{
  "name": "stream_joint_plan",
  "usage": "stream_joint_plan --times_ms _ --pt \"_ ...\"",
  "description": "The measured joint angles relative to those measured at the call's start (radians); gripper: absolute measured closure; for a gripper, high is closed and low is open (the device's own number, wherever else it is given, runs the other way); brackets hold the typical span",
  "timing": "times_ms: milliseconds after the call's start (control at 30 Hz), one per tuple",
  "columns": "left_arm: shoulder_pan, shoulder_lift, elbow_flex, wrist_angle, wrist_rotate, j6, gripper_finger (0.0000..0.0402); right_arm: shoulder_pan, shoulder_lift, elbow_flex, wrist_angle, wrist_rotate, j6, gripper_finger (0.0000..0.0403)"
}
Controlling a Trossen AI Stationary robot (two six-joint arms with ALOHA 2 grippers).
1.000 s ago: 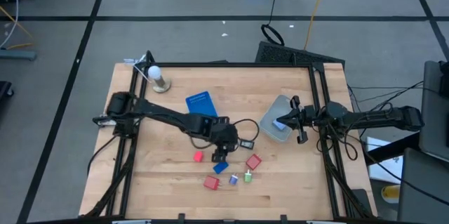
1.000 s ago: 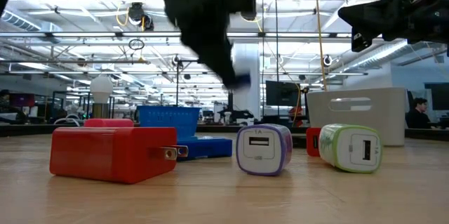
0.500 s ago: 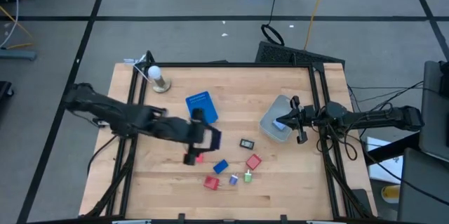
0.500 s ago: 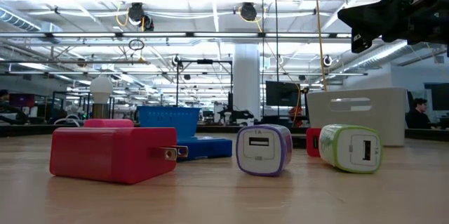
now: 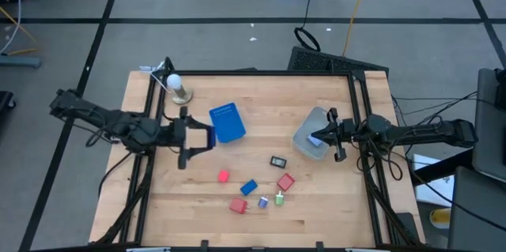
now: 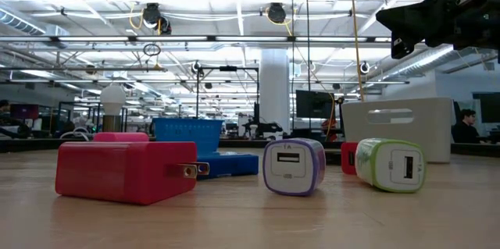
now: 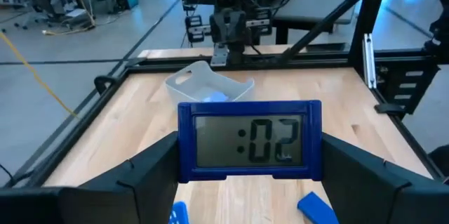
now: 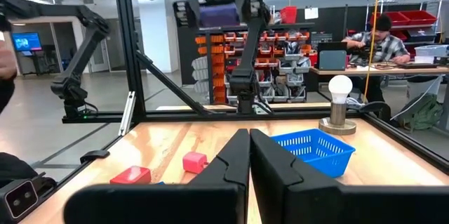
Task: Pick & Place Office items
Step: Put the dark blue digital clock into the blue bin
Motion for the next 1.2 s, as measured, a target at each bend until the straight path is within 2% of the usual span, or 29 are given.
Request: stream_joint_plan --times_ms 267,433,800,1000,1200 --pt "0.000 -0.185 -0.217 0.032 -0.041 -0.007 0.0110 0.000 0.000 0.000 0.000 0.000 -0.004 0.0399" --pt "0.000 -0.280 -0.328 0.145 -0.028 0.031 0.0109 0.000 0.000 0.000 0.000 0.001 -0.004 0.0399" --pt "0.054 -0.474 -0.420 0.154 -0.030 0.144 0.0108 0.000 0.000 0.000 0.000 0.001 -0.026 0.0399" --pt "0.123 -0.527 -0.486 0.151 0.022 0.132 0.0108 0.000 0.000 0.000 0.000 0.004 -0.026 0.0399" --pt "0.170 -0.586 -0.558 0.167 0.029 0.089 0.0108 0.000 0.000 0.000 0.000 0.004 -0.026 0.0399"
